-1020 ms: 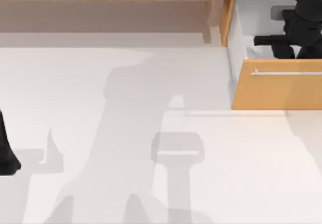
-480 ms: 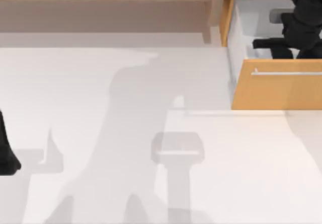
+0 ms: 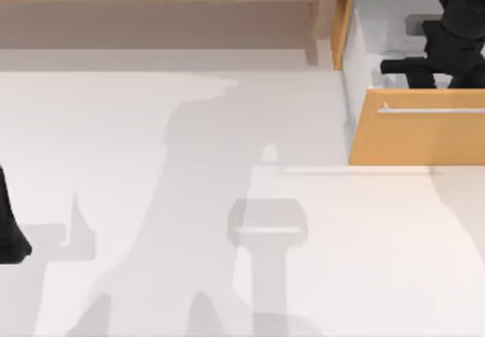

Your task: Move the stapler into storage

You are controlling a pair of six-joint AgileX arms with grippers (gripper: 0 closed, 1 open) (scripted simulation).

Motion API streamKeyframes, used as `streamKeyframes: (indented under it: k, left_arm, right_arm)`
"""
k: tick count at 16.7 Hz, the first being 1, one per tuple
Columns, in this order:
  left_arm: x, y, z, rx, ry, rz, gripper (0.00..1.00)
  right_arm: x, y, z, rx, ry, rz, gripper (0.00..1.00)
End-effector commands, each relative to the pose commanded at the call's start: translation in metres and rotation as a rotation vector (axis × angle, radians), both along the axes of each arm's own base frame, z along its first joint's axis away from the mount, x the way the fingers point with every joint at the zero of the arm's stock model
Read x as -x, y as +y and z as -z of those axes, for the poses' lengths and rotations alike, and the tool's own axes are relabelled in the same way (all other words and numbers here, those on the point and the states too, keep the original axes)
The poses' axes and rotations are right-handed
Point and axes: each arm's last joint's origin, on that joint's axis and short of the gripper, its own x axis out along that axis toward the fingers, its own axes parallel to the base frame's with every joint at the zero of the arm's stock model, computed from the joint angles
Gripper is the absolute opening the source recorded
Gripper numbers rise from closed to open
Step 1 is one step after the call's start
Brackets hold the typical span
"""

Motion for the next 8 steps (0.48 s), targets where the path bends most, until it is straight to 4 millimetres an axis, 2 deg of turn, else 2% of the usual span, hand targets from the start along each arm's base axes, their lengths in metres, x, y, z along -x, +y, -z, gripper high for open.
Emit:
streamKeyframes:
  k: [6,8]
  left_arm:
    - [0.0000,0.0000,0.0000,0.000,0.000,0.000,1.00]
    - [0.0000,0.0000,0.0000,0.000,0.000,0.000,1.00]
  right_arm:
    - [0.0000,0.0000,0.0000,0.000,0.000,0.000,0.98]
    - [0.0000,0.0000,0.0000,0.000,0.000,0.000,1.00]
